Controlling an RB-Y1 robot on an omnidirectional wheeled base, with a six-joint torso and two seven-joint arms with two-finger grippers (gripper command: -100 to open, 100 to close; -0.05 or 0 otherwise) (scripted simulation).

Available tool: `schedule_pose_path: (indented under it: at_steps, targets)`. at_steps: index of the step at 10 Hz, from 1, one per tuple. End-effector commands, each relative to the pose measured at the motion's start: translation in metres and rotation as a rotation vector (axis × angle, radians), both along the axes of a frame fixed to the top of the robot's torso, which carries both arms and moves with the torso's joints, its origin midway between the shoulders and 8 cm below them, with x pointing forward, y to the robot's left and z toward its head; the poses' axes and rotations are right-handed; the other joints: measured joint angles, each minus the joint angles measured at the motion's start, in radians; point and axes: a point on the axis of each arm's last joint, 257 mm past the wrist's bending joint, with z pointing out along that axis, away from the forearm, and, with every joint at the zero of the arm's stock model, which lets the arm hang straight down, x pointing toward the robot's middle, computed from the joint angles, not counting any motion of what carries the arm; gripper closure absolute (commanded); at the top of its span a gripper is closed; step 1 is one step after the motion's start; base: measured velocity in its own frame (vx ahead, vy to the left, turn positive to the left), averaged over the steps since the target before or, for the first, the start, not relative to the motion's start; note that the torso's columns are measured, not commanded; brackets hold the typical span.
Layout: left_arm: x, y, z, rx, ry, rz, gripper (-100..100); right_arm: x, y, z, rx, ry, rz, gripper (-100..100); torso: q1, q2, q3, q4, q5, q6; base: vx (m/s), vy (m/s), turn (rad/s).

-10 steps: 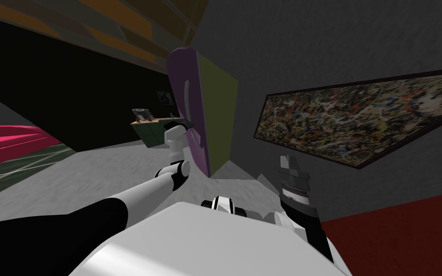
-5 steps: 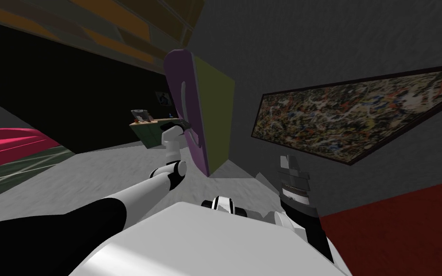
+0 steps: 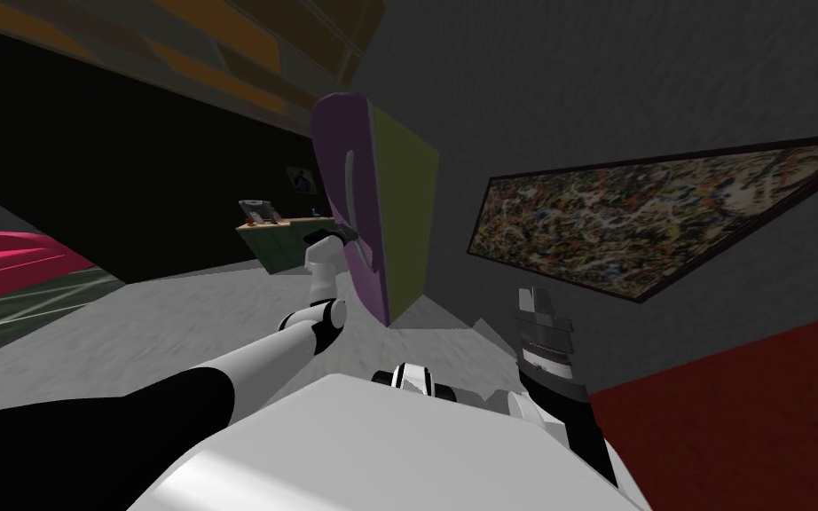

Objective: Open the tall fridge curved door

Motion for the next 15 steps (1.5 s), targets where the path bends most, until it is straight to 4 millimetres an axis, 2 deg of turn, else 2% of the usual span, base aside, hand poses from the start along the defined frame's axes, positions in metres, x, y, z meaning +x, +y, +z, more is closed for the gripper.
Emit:
schedule_pose_path:
  at_steps: [1,2,3,4,5,6,7,8,9,10,11,12,13,14,15]
  targets:
    - [0.002,-0.012,0.0,-0.002,0.001,-0.03,100,0.0,0.0,0.0,0.0,0.0,0.0,0,0.012,0.005,0.003,0.001,0.003,0.0,-0.102,0.222,-0.05]
    - [0.004,-0.024,-0.001,-0.005,0.003,-0.06,100,0.0,0.0,0.0,0.0,0.0,0.0,0,0.013,0.006,0.004,0.002,0.005,-0.001,-0.095,0.263,-0.039]
    - [0.004,-0.024,-0.001,-0.005,0.003,-0.06,100,0.0,0.0,0.0,-0.001,0.0,0.0,0,0.012,0.004,0.003,0.001,0.004,-0.001,-0.082,0.278,-0.029]
    - [0.006,-0.037,-0.001,-0.006,0.004,-0.09,100,0.0,0.0,0.0,-0.001,0.0,0.0,0,0.008,0.002,0.001,0.001,0.003,-0.001,-0.103,0.316,-0.051]
    - [0.006,-0.037,-0.001,-0.006,0.004,-0.09,100,0.0,0.0,0.0,-0.001,0.0,0.0,0,0.007,0.002,0.001,0.001,0.002,0.0,-0.134,0.271,-0.033]
    - [0.007,-0.05,-0.001,-0.008,0.004,-0.121,100,0.0,0.0,0.0,0.0,0.0,0.0,0,0.002,0.003,0.002,0.001,0.001,0.0,-0.14,0.269,-0.042]
    - [0.007,-0.05,-0.001,-0.008,0.004,-0.121,100,0.0,0.0,0.0,0.0,0.0,0.0,0,0.003,0.003,0.002,0.001,0.001,0.0,-0.157,0.22,-0.033]
    - [0.008,-0.062,-0.001,-0.009,0.005,-0.152,100,0.0,0.0,0.0,0.0,0.0,0.0,0,0.001,0.004,0.002,0.001,0.001,0.0,-0.183,0.263,-0.053]
    - [0.008,-0.062,-0.001,-0.009,0.005,-0.152,100,0.0,0.0,0.0,0.0,0.0,0.0,0,0.005,0.004,0.003,0.001,0.001,0.0,-0.16,0.244,-0.038]
    - [0.009,-0.075,-0.001,-0.01,0.005,-0.183,100,0.0,0.0,0.0,0.0,0.0,0.0,0,0.004,0.002,0.002,0.001,0.002,-0.001,-0.155,0.273,-0.043]
    - [0.009,-0.075,-0.001,-0.01,0.005,-0.183,100,0.0,0.0,0.0,0.0,0.0,0.0,0,0.007,0.001,0.001,0.0,0.002,0.0,-0.112,0.239,-0.035]
    - [0.009,-0.088,-0.001,-0.01,0.004,-0.215,100,0.0,0.0,0.0,0.0,0.0,0.0,0,0.004,-0.001,0.0,0.0,0.002,-0.001,-0.098,0.275,-0.049]
    - [0.009,-0.088,-0.001,-0.01,0.004,-0.215,100,0.0,0.0,0.0,-0.001,0.0,0.0,0,0.006,-0.001,0.0,0.0,0.002,0.0,-0.121,0.251,-0.032]
    - [0.009,-0.101,0.0,-0.011,0.004,-0.247,100,0.0,0.0,0.0,0.0,0.0,0.0,0,0.004,0.001,0.001,0.0,0.002,-0.001,-0.15,0.283,-0.039]
    - [0.009,-0.101,0.0,-0.011,0.004,-0.247,100,0.0,0.0,0.0,-0.001,0.0,0.0,0,0.006,0.004,0.003,0.001,0.002,0.0,-0.137,0.224,-0.04]
